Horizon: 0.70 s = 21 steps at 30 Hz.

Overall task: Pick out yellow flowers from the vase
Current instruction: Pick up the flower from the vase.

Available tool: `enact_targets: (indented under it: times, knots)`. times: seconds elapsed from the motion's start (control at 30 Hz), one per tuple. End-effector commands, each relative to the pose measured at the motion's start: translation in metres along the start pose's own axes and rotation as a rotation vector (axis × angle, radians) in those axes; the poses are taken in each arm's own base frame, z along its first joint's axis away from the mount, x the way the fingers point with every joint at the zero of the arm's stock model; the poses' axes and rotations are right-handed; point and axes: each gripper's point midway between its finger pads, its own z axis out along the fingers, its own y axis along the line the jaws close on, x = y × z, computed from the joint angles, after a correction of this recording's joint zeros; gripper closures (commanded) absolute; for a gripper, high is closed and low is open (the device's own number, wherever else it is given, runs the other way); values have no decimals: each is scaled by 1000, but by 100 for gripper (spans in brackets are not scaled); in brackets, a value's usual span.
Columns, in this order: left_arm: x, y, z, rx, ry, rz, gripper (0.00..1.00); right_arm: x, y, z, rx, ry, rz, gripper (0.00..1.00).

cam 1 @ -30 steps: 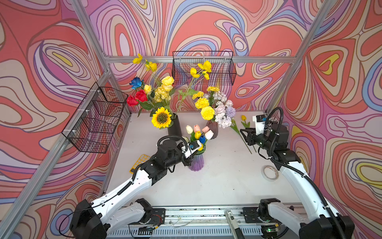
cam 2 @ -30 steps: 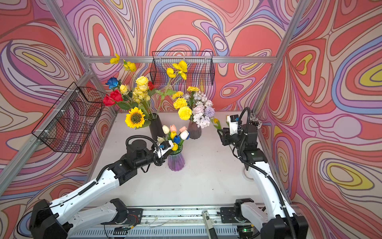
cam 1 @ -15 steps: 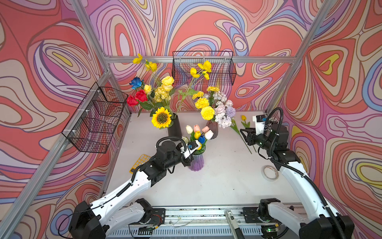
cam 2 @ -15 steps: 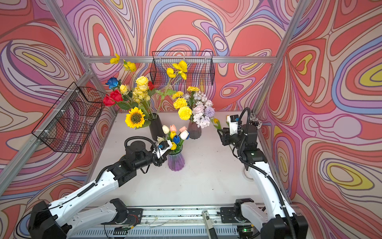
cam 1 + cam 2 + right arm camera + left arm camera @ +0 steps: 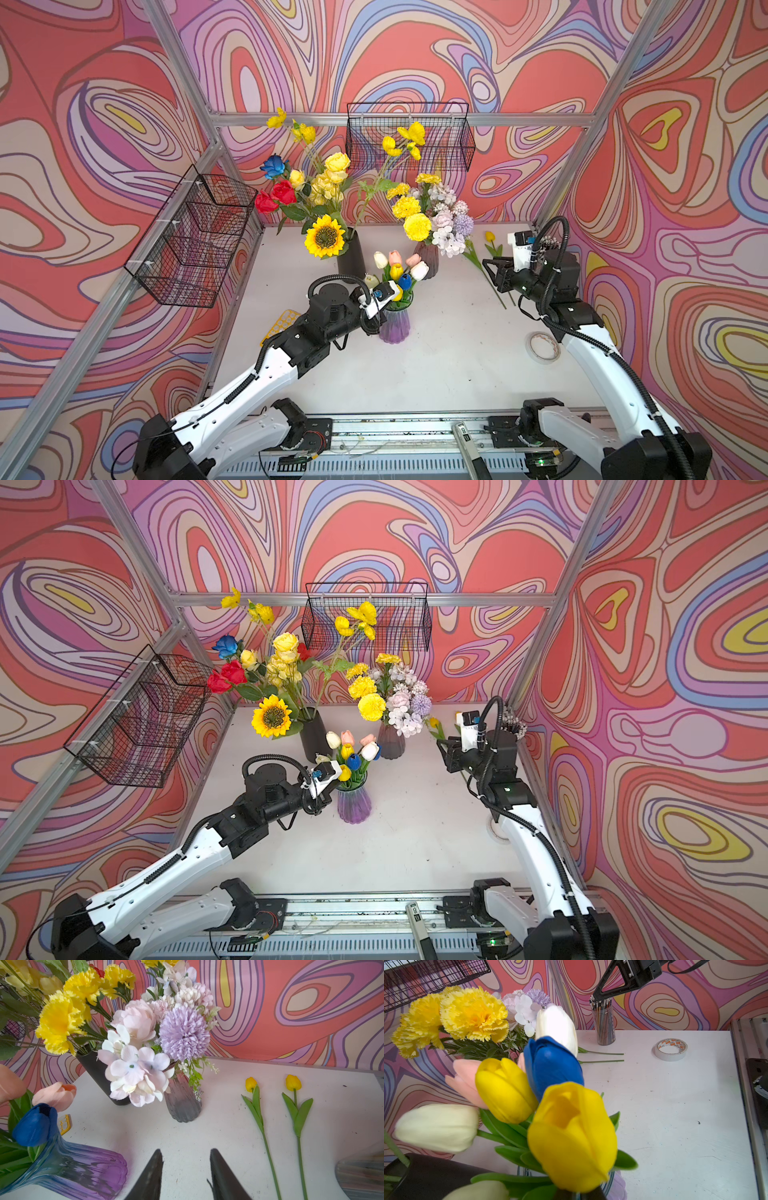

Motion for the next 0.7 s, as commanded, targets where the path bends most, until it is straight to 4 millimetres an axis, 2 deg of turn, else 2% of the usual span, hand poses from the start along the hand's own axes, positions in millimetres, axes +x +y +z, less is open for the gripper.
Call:
enact_targets:
  times: [0.0,0.27,0.5,0.53,0.67]
  knots:
    - [-28,5,-17,-13,-30,6,99,-2,2,1,-19,-14,-6,61]
    - [-68,13,-44,-26,-73,6,100,-1,5,4,-45,-16,3,61]
    - [-103,21,-64,-42,-124,-20,100,1,17,7,-123,-1,2,61]
    - [-101,20,-66,-33,-104,-30,100,2,18,7,-135,1,3,61]
    - [-117,22,-77,-27,-107,-45,99,6,25,8,-178,10,9,61]
